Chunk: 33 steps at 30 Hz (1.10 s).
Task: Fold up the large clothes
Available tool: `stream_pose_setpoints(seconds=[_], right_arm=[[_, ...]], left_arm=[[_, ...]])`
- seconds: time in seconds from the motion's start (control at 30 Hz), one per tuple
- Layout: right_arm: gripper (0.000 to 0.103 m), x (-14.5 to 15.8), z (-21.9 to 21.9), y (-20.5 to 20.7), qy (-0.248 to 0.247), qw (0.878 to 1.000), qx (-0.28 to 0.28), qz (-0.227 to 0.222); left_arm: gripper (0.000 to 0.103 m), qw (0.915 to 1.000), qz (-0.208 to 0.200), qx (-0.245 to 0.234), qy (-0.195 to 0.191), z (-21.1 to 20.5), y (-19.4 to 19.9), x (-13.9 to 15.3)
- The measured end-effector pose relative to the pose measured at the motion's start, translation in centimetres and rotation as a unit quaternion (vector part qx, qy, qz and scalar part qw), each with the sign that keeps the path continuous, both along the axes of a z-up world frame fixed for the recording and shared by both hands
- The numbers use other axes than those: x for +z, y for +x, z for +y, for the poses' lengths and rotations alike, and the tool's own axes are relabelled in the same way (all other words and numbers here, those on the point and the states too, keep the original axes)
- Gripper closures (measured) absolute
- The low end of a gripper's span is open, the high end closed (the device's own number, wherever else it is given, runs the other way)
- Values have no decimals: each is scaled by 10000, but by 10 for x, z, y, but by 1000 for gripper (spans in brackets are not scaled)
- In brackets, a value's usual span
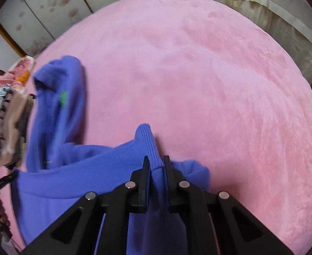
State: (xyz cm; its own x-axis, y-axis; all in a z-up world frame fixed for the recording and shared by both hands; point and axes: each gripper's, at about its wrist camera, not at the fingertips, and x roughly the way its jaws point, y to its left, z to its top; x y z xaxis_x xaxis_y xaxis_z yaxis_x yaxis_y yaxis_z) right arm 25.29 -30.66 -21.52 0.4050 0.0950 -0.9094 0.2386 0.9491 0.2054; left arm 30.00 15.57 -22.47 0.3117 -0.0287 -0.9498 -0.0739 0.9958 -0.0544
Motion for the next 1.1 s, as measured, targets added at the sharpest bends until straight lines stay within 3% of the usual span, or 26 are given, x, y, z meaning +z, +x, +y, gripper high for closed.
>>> stream_pose_setpoints(seconds=[0.07,0.17,0.33,0.43,0.53,0.7,0.83,0.97,1.1], right_arm=[[94,-18,0,2,30,9999,-101,130],[91,-18,7,4,-84,9998,-93,120],[85,4,15,-2,-372,9993,-4,-15],[78,32,32,-18,-685,9968,-16,-410],[76,44,58,-29,-716,9952,282,-606],[76,34,131,-55,-428,9912,1136,-518],[76,13,177,-72,-567,9839,1662,-348],[79,5,163,-74,-684,9845,1560,-426],[79,2,112,-78,-1270,9856,1044,-394]], left_arm=[[91,9998,184,29,70,2,2,-20],[90,9999,90,89,22,3,1,-25],[79,9996,-26,-88,276,-2,-5,-7],[75,9994,-226,-20,248,-3,-18,15],[75,9988,-477,40,78,-10,-41,35],[75,9987,-392,79,-315,-24,-91,40],[75,9997,-230,1,11,-41,-122,21],[74,9991,-379,-55,200,-36,-128,11],[74,9984,-432,-107,346,-20,-126,13]])
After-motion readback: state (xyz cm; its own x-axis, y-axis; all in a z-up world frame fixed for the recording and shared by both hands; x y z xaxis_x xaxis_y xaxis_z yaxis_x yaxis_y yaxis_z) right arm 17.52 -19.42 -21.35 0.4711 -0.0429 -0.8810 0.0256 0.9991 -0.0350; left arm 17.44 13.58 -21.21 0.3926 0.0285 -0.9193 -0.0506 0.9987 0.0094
